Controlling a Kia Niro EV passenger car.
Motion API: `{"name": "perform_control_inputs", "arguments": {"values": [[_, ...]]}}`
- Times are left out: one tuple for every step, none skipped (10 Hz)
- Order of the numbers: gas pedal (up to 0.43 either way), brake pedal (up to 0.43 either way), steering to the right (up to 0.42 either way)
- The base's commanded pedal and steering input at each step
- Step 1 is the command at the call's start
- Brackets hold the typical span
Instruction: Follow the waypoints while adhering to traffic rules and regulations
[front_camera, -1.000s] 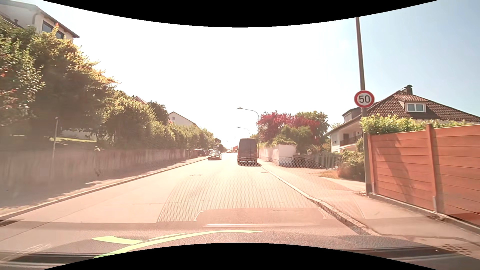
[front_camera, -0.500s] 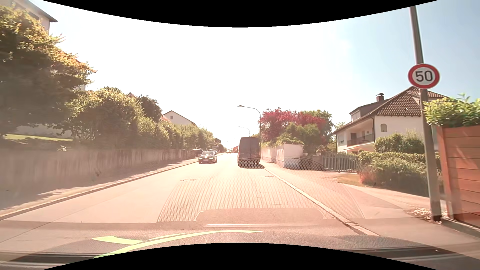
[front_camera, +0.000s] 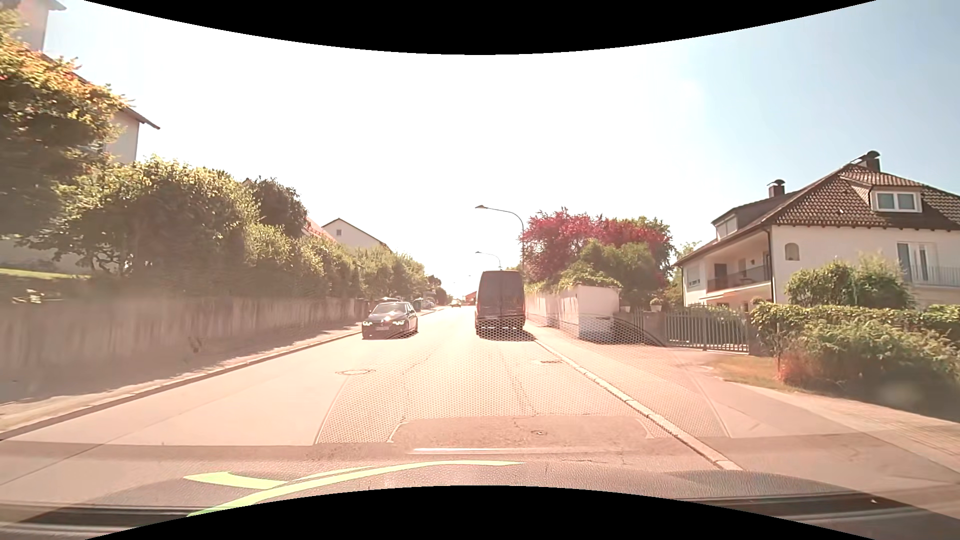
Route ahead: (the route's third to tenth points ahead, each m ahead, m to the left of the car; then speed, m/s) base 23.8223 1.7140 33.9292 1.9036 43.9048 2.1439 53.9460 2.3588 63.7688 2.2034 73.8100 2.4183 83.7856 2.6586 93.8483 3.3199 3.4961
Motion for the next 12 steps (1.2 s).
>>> {"name": "perform_control_inputs", "arguments": {"values": [[0.0, 0.213, 0.002], [0.0, 0.213, 0.002], [0.0, 0.213, 0.002], [0.0, 0.213, 0.002], [0.0, 0.213, 0.002], [0.0, 0.213, 0.002], [0.0, 0.213, 0.003], [0.0, 0.213, 0.002], [0.0, 0.213, 0.002], [0.0, 0.207, 0.002], [0.0, 0.207, 0.002], [0.0, 0.207, 0.002]]}}
